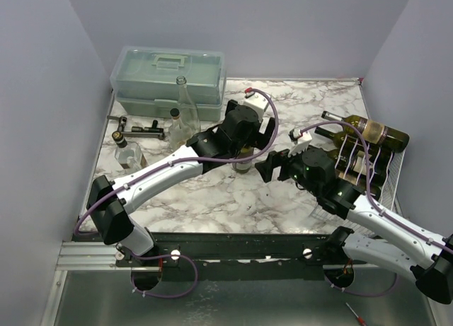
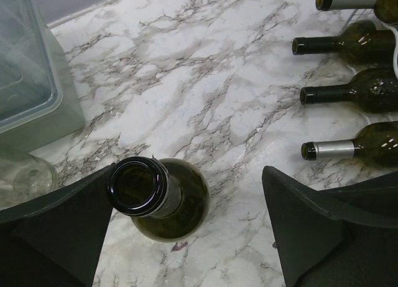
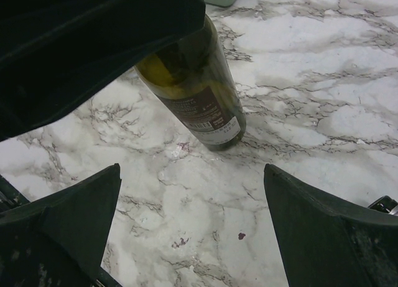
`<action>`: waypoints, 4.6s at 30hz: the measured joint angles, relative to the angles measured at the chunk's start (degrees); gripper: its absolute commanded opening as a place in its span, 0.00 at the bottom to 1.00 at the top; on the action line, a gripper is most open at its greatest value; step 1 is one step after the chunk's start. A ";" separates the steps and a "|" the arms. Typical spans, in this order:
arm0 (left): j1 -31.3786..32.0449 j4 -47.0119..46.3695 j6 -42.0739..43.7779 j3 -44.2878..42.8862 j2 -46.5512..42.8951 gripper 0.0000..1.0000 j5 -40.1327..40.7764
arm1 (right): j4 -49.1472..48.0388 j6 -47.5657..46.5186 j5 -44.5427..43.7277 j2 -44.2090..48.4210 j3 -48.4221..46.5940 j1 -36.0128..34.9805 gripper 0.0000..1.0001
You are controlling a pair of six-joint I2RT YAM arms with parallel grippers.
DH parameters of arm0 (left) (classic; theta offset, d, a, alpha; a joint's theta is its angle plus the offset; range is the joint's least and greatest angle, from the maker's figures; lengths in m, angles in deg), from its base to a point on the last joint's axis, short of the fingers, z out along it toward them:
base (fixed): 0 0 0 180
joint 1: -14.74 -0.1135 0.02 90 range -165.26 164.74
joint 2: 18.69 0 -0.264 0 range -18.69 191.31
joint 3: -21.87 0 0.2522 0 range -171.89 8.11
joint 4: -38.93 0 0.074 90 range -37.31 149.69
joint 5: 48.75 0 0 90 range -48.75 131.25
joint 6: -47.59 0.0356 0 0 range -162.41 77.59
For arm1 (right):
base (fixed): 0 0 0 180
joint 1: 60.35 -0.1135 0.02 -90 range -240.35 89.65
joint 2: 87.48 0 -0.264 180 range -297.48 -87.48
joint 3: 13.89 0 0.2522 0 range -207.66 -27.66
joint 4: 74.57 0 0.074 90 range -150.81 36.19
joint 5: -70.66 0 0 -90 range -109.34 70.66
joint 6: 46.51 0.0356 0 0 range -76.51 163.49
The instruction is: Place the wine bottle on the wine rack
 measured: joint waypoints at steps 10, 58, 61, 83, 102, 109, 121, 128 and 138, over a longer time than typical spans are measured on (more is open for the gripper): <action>-0.02 2.82 -1.18 -2.56 -6.69 0.99 -3.48 | 0.07 -1.66 0.98 -0.42 -1.77 0.00 1.00; -3.23 -10.21 6.67 10.23 -31.93 0.99 11.26 | -18.99 -9.40 -5.29 -31.08 -19.76 0.00 0.49; -3.30 -10.27 6.62 10.36 -31.93 0.99 11.28 | -19.74 -9.29 -5.20 -32.33 -20.00 0.00 0.30; -4.04 -10.56 6.60 10.60 -31.50 0.99 13.33 | 27.34 -27.12 2.67 -33.27 -50.36 0.00 0.01; -4.63 -11.78 6.84 11.76 -31.71 0.99 17.59 | 54.18 -27.85 -3.54 -45.99 -57.11 -1.40 0.01; -4.63 -11.80 6.84 11.89 -31.74 0.99 17.59 | 54.05 -28.09 -7.06 -50.10 -54.27 -2.95 0.01; -4.63 -11.80 6.84 11.98 -31.82 0.99 17.57 | 54.16 -29.59 -11.08 -53.11 -50.77 -5.62 0.01; -4.63 -11.80 6.82 11.98 -31.82 0.99 17.55 | 53.92 -30.38 -12.98 -53.11 -47.06 -5.90 0.00; -4.63 -11.78 6.69 11.98 -31.80 0.99 17.53 | 53.64 -30.97 -14.69 -52.26 -42.73 -6.08 0.01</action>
